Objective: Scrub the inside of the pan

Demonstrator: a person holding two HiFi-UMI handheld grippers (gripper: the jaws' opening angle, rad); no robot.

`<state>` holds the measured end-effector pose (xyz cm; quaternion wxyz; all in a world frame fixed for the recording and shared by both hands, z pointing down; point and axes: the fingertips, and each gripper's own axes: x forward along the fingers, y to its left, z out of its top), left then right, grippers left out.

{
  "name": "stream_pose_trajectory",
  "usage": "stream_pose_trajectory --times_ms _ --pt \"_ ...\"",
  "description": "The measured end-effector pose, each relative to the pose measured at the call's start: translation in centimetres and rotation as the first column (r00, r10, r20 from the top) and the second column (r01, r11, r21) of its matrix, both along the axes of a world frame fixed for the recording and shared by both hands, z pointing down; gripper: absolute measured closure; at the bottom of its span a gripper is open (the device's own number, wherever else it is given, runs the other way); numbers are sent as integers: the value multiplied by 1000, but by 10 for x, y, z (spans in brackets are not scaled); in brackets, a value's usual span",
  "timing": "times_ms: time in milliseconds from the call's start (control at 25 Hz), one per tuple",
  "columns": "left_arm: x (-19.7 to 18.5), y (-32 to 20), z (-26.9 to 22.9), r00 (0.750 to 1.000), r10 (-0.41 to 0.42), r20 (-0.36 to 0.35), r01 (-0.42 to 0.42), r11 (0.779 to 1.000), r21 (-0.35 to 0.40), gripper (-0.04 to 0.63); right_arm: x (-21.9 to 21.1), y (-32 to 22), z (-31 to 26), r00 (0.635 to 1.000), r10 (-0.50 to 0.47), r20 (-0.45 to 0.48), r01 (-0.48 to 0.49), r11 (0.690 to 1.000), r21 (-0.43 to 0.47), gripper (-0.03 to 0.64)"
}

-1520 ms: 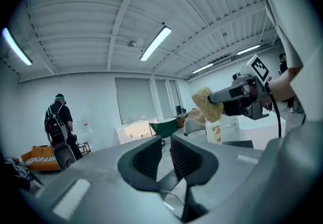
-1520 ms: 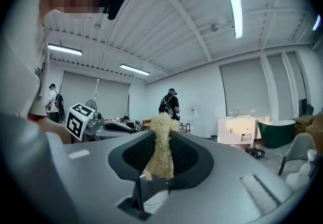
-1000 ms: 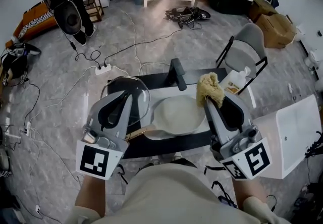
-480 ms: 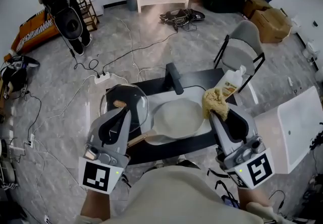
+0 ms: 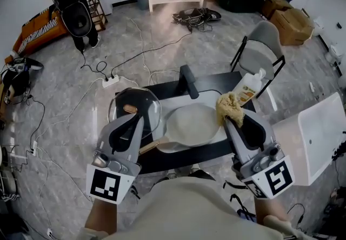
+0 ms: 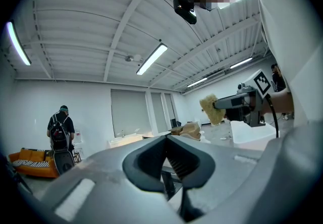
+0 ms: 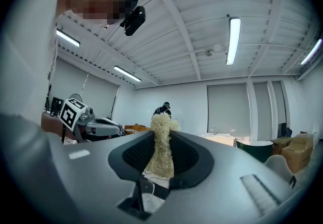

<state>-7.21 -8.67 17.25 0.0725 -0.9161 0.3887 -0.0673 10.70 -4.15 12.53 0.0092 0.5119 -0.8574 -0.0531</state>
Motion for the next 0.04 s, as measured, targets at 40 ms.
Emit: stream_pose_trajectory --times_ms 40 --pt "0 0 -1 1000 3 -2 -3 1000 0 593 -1 -1 -1 1000 -2 0 2 1000 0 526"
